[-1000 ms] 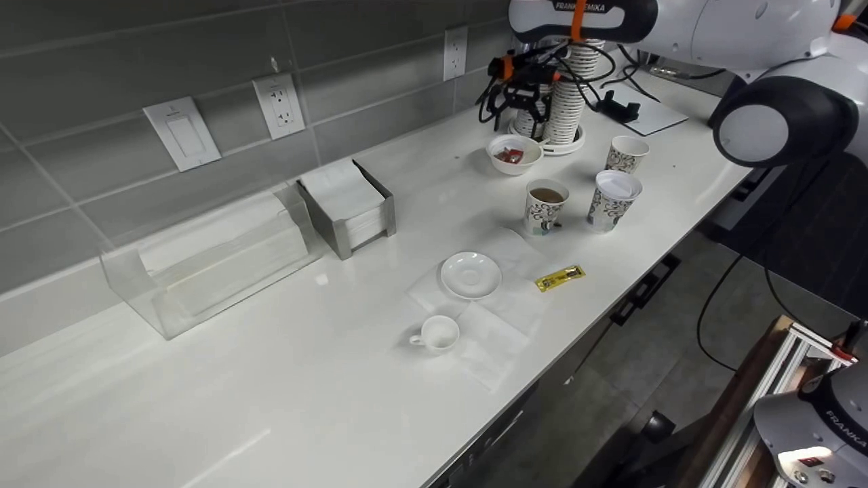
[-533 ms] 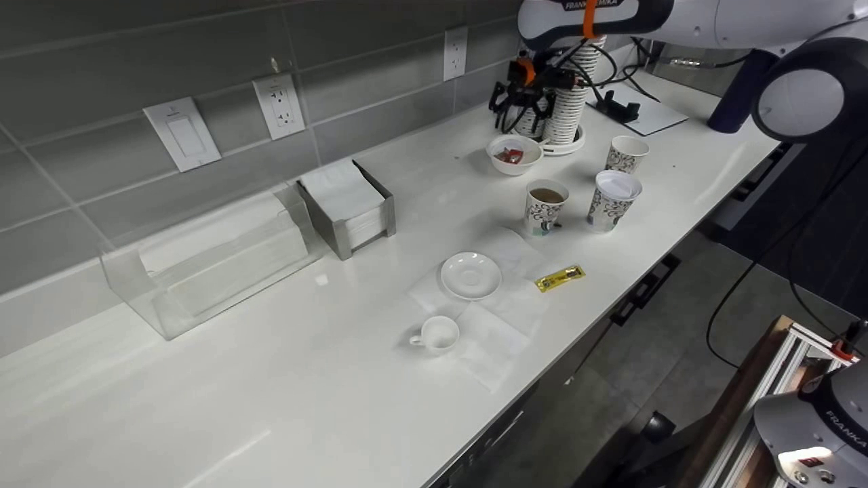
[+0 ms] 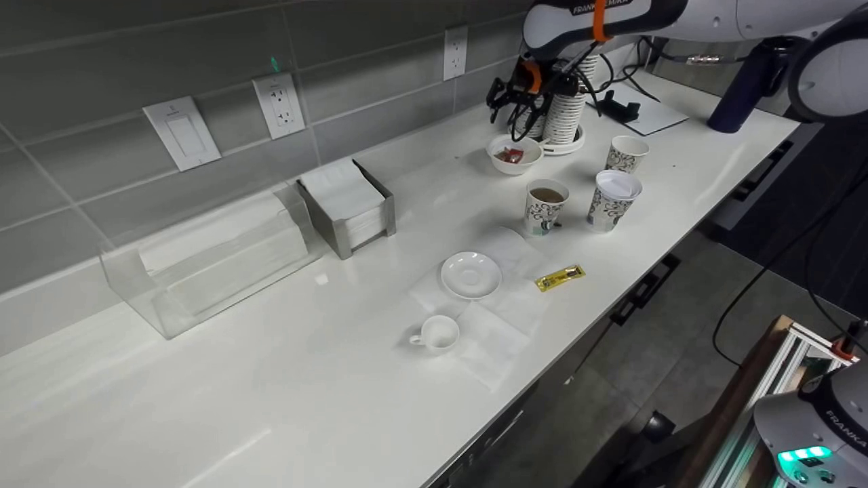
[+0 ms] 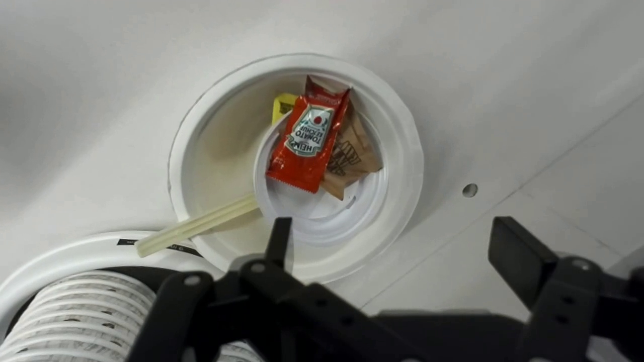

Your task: Put the small pink object into the white bowl

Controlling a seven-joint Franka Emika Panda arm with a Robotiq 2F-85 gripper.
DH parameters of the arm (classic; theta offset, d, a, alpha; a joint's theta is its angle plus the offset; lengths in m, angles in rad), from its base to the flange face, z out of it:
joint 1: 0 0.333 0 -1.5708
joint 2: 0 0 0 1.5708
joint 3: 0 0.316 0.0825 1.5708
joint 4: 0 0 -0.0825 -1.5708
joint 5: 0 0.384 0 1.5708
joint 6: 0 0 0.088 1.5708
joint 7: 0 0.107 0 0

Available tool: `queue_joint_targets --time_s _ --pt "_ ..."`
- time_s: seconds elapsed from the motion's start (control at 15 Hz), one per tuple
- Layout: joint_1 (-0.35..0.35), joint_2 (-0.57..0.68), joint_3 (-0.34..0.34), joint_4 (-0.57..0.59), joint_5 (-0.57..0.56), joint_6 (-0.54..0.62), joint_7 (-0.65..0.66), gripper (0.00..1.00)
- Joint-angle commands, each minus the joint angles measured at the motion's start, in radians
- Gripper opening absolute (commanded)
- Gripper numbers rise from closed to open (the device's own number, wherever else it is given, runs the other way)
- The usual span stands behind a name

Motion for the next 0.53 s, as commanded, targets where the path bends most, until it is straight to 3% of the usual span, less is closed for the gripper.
queue_joint_targets --time_s 0.0,0.13,0.47 --pt "-0.009 0.001 0.012 0.003 -0.009 -0.002 0.004 1.0" --pt "-0.003 -0.016 0.006 -0.032 -0.021 0.019 -0.004 1.0" --pt "-0.069 -0.171 0.038 -0.299 0.027 0.133 -0.208 1.0"
